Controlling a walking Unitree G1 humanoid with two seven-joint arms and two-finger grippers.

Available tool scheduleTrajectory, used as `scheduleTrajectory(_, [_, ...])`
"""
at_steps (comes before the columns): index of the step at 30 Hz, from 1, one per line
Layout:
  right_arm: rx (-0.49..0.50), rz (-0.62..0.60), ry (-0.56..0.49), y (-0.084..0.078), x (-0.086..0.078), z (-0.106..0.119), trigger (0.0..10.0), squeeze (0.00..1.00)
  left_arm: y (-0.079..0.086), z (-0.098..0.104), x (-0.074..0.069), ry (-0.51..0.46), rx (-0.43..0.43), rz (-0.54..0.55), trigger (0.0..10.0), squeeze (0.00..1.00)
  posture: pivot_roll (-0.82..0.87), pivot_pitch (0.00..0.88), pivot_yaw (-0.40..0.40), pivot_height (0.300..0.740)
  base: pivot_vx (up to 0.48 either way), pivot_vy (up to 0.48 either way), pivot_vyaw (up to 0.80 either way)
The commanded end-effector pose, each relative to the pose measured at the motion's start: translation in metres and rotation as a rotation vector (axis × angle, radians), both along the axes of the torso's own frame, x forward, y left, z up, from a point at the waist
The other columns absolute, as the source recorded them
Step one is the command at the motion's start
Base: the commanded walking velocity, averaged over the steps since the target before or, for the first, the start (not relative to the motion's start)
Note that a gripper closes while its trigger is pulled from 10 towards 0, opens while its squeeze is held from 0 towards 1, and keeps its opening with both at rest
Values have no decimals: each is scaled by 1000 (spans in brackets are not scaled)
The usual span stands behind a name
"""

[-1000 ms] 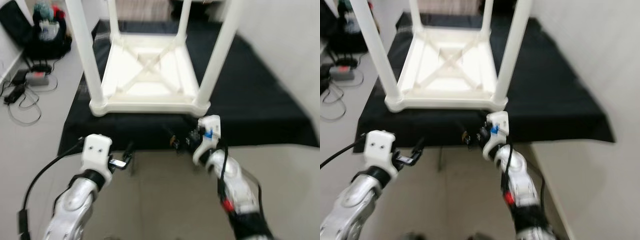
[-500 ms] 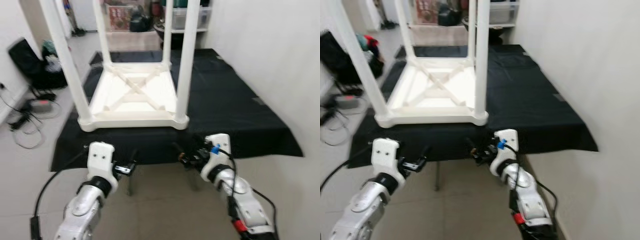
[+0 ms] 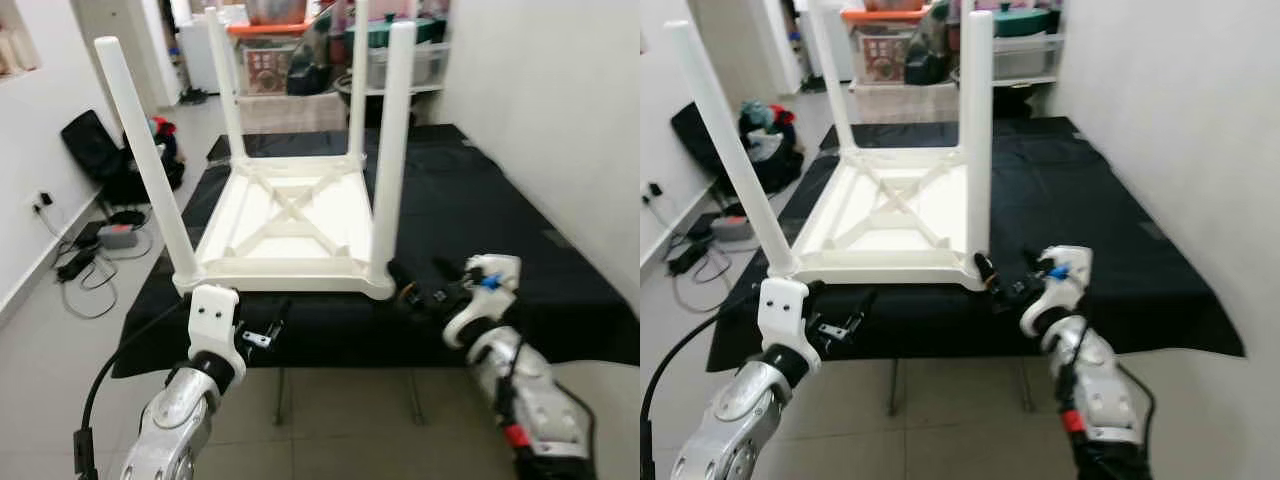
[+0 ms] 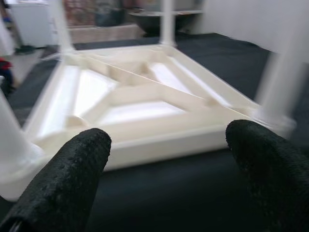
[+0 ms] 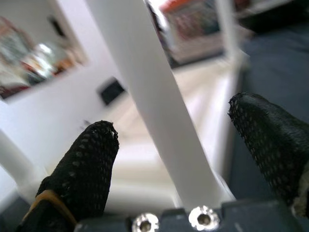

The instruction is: Building children table

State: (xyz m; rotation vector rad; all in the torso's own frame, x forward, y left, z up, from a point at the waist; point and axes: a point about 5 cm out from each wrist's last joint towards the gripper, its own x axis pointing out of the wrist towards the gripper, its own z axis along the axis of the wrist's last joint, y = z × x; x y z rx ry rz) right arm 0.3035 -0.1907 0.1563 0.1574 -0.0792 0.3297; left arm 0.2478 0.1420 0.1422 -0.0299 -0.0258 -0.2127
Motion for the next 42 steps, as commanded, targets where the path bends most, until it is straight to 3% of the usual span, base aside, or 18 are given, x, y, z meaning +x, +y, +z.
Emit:
scheduleTrajectory(1, [61, 79, -37, 7, 0, 10, 10000, 0, 2, -3, 2, 10, -3, 0, 10000, 0, -10, 0, -28, 740, 458, 0, 0])
scheduleTrajectory(3, [73, 98, -52, 7, -1, 14, 10000, 0, 2, -3, 2, 8, -3, -2, 10000, 0, -10, 0, -28, 740, 458, 0, 0])
scheduleTrajectory(6, [124, 253, -96, 14, -10, 24, 10000, 0, 0, -1, 3, -6, -7, -14, 10000, 0, -9, 0, -29, 740, 458, 0, 0])
scheduleTrajectory(7, [123, 369, -116, 15, -20, 29, 10000, 0, -1, 0, 4, -12, -2, -16, 10000, 0, -5, 0, -30, 740, 0, 0, 0])
scheduleTrajectory(8, [123, 369, -116, 15, -20, 29, 10000, 0, -1, 0, 4, -12, -2, -16, 10000, 0, -5, 0, -30, 740, 0, 0, 0])
scheduleTrajectory(10, [146, 540, -125, 7, -35, 36, 10000, 0, -2, 1, 3, -16, 11, -27, 10000, 0, -2, 0, -31, 740, 0, 0, 0])
scheduleTrajectory(12, [156, 591, -129, 2, -40, 39, 10000, 0, -2, 1, 2, -18, 14, -33, 10000, 0, -3, 0, -32, 740, 0, 0, 0])
scheduleTrajectory(15, [161, 614, -129, -6, -43, 43, 10000, 0, -2, 0, 1, -17, 16, -39, 10000, 0, -6, 1, -32, 740, 0, 0, 0])
scheduleTrajectory(17, [136, 577, -137, -21, -40, 50, 10000, 0, -4, 0, -2, -22, 25, -50, 10000, 0, -11, 4, -33, 740, 0, -424, 0])
scheduleTrajectory(26, [156, 703, -240, -13, -49, 79, 10000, 0, 0, 1, -1, -30, -20, 8, 10000, 0, -6, 10, -38, 740, 0, -47, 0])
scheduleTrajectory(29, [185, 702, -325, -16, -48, 99, 10000, 0, 0, 1, -1, -28, -20, 2, 10000, 0, -8, 11, -36, 740, 0, 0, 0])
scheduleTrajectory(30, [173, 676, -414, -18, -45, 122, 10000, 0, -1, 0, -1, -26, -21, -8, 10000, 0, -11, 12, -31, 740, 0, 0, 0])
scheduleTrajectory(31, [77, 635, -501, -15, -43, 146, 10000, 0, -2, -1, -1, -25, -17, -21, 10000, 0, -13, 11, -27, 740, 0, 0, 0])
scheduleTrajectory(32, [77, 635, -501, -15, -43, 146, 10000, 0, -2, -1, -1, -25, -17, -21, 10000, 0, -13, 11, -27, 740, 0, 0, 0])
scheduleTrajectory(34, [-43, 593, -581, -11, -42, 168, 10000, 0, -3, -1, -1, -25, -11, -35, 10000, 0, -13, 11, -27, 740, 0, 0, 0])
scheduleTrajectory(39, [-63, 592, -588, -10, -42, 171, 10000, 0, -3, -1, -1, -25, -10, -36, 10000, 0, -13, 11, -27, 740, 0, 0, 0])
scheduleTrajectory(41, [-203, 317, -635, -7, -26, 204, 10000, 0, -3, -3, 0, -23, -3, -43, 10000, 0, -29, 3, -14, 740, 0, 0, 0])
scheduleTrajectory(42, [-203, 317, -635, -7, -26, 204, 10000, 0, -3, -3, 0, -23, -3, -43, 10000, 0, -29, 3, -14, 740, 0, 0, 0])
